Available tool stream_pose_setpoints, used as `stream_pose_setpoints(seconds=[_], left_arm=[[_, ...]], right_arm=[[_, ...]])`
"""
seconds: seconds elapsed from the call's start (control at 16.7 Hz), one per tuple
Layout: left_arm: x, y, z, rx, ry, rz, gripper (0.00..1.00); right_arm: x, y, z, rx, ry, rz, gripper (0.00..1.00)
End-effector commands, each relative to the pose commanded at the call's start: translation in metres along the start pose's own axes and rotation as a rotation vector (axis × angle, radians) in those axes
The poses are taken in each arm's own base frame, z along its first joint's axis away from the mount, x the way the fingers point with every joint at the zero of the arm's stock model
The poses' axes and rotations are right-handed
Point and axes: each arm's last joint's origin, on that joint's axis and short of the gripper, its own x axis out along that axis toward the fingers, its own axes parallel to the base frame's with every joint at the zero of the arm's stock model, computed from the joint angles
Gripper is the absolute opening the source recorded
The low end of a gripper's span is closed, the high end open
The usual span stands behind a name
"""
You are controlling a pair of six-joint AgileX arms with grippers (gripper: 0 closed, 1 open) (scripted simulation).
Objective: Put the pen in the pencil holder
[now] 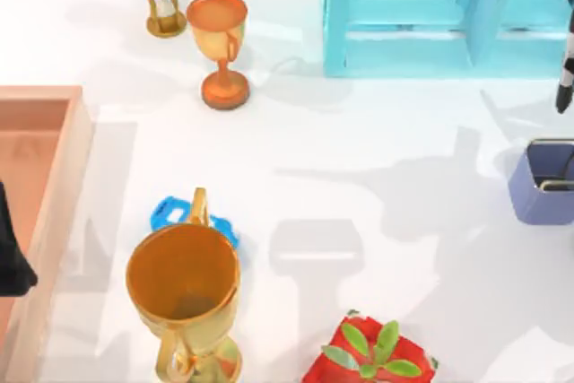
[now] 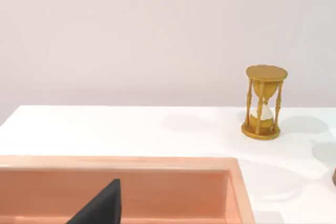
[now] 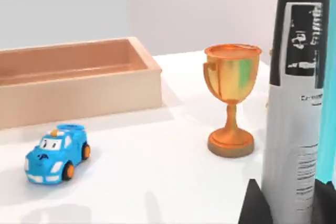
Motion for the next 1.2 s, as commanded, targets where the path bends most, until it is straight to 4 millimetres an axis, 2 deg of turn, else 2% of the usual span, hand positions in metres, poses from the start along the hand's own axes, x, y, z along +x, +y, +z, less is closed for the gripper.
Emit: stream_pose_setpoints(seconds=[0.18, 0.42, 0.48, 0.72, 1.02, 1.2], left_arm=[[0.000, 0.000, 0.000, 0.000, 0.000, 0.000, 1.00], [0.000, 0.000, 0.000, 0.000, 0.000, 0.000, 1.00], [0.000, 0.000, 0.000, 0.000, 0.000, 0.000, 1.00], [0.000, 0.000, 0.000, 0.000, 0.000, 0.000, 1.00], [0.000, 0.000, 0.000, 0.000, 0.000, 0.000, 1.00], [0.000, 0.000, 0.000, 0.000, 0.000, 0.000, 1.00]], right_arm=[[-0.029, 0.012, -0.003, -0.079, -0.072, -0.017, 0.00], [-0.033, 0.014, -0.003, -0.089, -0.079, -0.019, 0.00], [-0.032, -0.003, -0.030, -0.050, 0.102, -0.155, 0.00], [-0.033, 0.001, -0.028, -0.041, 0.052, -0.121, 0.00], [-0.029, 0.011, -0.008, -0.085, -0.058, -0.035, 0.00], [-0.028, 0.013, -0.005, -0.089, -0.079, -0.019, 0.00]])
